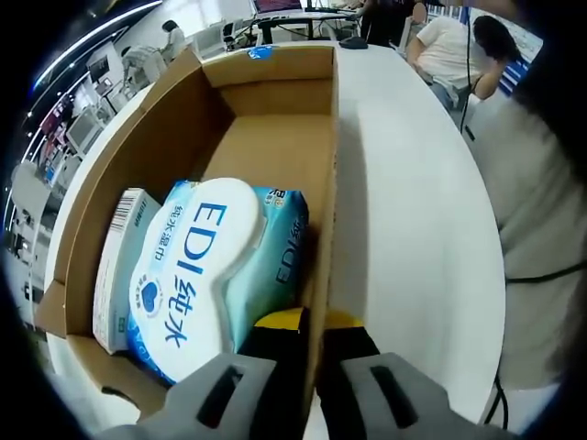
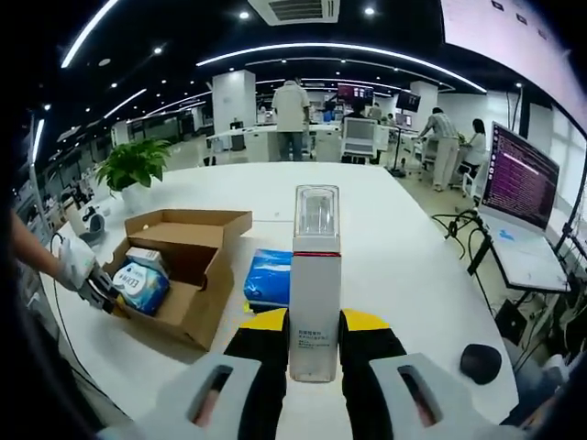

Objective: Operate the shoe box by opening the lid, removing the specified soft item, and placing it in the target area until the item is outside and the box remains undamaged.

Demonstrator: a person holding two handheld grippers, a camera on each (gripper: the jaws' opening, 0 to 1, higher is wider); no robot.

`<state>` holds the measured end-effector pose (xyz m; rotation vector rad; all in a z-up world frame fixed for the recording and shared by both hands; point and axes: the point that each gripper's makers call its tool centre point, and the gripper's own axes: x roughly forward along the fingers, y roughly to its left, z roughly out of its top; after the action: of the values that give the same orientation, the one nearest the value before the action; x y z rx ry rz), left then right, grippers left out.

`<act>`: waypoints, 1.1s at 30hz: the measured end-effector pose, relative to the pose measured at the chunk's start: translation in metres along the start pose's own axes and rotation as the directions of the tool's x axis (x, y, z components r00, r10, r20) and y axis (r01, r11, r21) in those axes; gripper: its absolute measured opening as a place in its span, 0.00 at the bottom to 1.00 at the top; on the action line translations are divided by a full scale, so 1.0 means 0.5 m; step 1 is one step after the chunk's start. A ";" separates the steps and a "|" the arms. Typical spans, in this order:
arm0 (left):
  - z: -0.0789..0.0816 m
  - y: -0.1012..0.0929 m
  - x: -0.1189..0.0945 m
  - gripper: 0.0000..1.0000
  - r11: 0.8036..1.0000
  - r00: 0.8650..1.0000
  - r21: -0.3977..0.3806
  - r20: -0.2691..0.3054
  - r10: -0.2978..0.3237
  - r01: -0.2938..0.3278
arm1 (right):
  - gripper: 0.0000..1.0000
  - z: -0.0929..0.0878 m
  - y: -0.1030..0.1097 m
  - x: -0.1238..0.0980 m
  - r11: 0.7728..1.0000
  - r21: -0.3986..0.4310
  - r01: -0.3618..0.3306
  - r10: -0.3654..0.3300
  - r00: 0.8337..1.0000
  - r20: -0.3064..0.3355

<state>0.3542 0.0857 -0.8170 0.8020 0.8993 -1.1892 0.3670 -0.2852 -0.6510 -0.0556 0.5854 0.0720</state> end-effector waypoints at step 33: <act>-0.001 0.000 -0.001 0.02 1.000 1.000 -0.004 0.000 -0.002 0.002 | 0.17 -0.175 -0.036 0.099 0.966 0.258 0.004 0.054 0.975 -0.217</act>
<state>0.3539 0.0861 -0.8169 0.7977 0.9024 -1.1892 0.3617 -0.3069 -0.7509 0.1992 0.8155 0.0138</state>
